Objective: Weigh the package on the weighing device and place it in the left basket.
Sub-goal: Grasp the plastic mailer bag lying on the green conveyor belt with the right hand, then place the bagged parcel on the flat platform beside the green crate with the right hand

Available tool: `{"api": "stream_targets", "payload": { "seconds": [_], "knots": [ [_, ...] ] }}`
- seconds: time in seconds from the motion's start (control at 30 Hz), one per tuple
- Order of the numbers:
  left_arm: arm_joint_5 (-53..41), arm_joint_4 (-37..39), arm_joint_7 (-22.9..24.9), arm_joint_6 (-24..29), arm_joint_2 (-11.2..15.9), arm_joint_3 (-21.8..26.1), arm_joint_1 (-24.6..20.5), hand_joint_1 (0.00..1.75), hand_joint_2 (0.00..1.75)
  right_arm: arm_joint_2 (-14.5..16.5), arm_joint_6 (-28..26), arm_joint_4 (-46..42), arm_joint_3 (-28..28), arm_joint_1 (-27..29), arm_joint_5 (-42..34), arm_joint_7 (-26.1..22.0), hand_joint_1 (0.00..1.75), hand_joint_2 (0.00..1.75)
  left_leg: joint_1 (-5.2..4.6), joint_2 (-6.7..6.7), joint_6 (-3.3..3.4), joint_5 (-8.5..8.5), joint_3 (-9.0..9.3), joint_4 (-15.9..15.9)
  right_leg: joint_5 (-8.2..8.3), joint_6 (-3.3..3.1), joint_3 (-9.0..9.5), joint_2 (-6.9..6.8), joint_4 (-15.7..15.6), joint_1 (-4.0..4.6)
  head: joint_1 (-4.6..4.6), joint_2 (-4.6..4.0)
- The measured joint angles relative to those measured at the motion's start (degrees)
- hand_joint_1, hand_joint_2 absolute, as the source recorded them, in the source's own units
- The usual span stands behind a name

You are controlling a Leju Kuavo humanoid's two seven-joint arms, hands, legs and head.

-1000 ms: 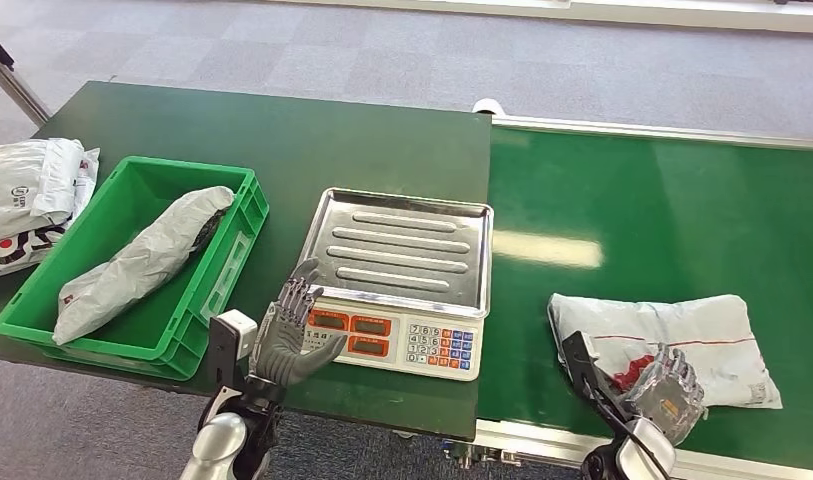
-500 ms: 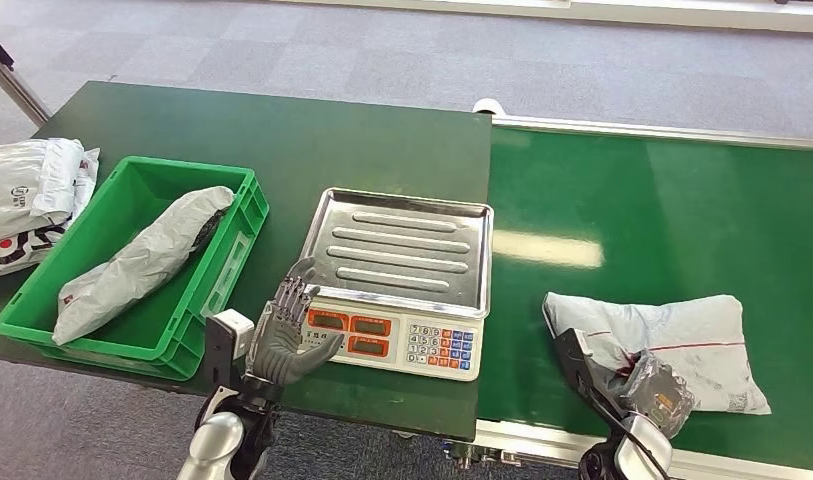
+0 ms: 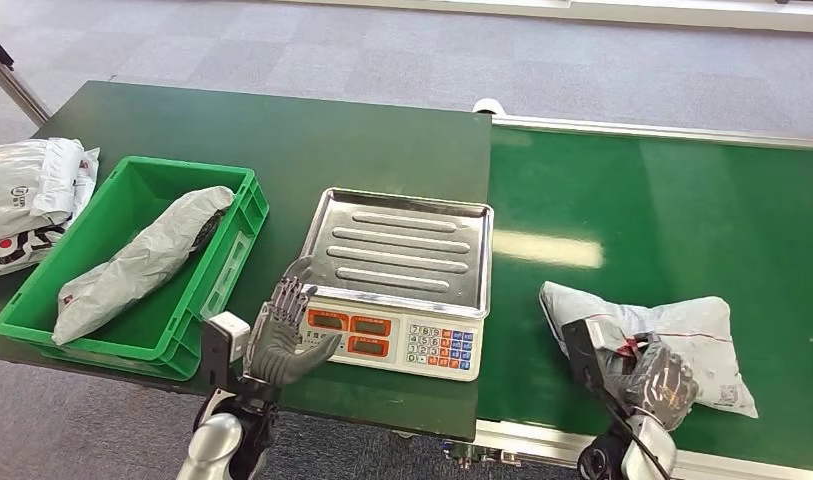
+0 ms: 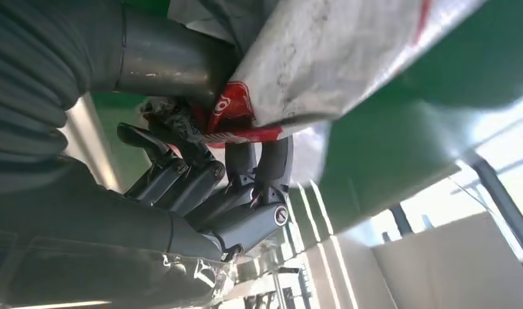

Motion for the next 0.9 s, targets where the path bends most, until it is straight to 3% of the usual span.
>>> {"api": "stream_targets", "payload": {
  "seconds": [0.07, 0.13, 0.2, 0.33, 0.43, 0.67, 0.9],
  "knots": [
    [0.3, 0.0, -0.8, 0.1, 0.0, 0.0, 0.1, 0.00, 1.75, 0.3, -3.9, -2.5, 0.0, 0.6, -9.2, -6.7, 1.75, 1.75, 0.00, 0.01, 0.00, 0.00, -0.01, 0.0, 0.00, 0.00, -0.01, 0.00, 0.0, 0.00, -0.01, 0.00],
    [0.5, 0.0, -1.3, 0.2, 0.0, 0.1, 0.1, 0.00, 1.75, 0.4, -5.6, -4.5, -0.1, 1.1, -14.3, -10.3, 1.75, 1.75, 0.00, 0.04, 0.00, -0.01, -0.01, 0.0, 0.00, 0.00, -0.01, 0.00, 0.0, 0.00, 0.00, 0.00],
    [0.6, 0.0, -1.9, 0.4, 0.0, 0.1, 0.1, 0.00, 1.75, 0.5, -6.3, -5.8, -0.1, 1.6, -17.9, -13.2, 1.75, 1.75, 0.00, 0.04, 0.00, -0.01, -0.01, 0.0, 0.00, 0.00, -0.01, 0.00, 0.0, 0.00, 0.01, 0.00],
    [1.1, 0.0, -4.9, 2.1, 0.0, 0.0, 0.1, 0.00, 1.75, 0.8, -6.8, -9.0, -0.3, 3.1, -35.2, -24.7, 1.75, 1.75, 0.00, 0.00, 0.00, 0.00, 0.00, 0.0, 0.00, 0.00, 0.00, -0.04, 0.0, 0.00, 0.00, 0.00],
    [2.2, 0.0, -6.7, 3.1, 0.0, -0.2, 0.1, 0.00, 1.75, 0.8, -6.1, -11.6, -1.4, 4.3, -43.7, -30.8, 1.75, 1.75, 0.00, 0.00, 0.00, -0.01, 0.00, 0.0, 0.00, 0.00, -0.01, -0.04, 0.0, -0.01, 0.00, 0.00],
    [3.9, 0.0, -9.9, 5.2, 0.0, -0.6, 0.1, 0.00, 1.75, 0.8, -7.4, -19.0, -3.6, 5.4, -49.1, -39.8, 1.75, 1.75, 0.00, 0.01, 0.00, -0.01, -0.01, 0.0, 0.00, 0.00, -0.01, -0.04, 0.0, 0.00, -0.01, 0.00],
    [4.0, 0.0, -10.5, 5.5, 0.0, -1.3, 0.1, 0.00, 1.75, 0.7, -7.9, -23.0, -4.0, 5.0, -49.4, -40.4, 1.75, 1.75, 0.00, 0.01, 0.00, 0.00, 0.00, 0.0, 0.00, 0.00, 0.01, -0.04, 0.0, 0.00, 0.00, 0.00]
  ]
}}
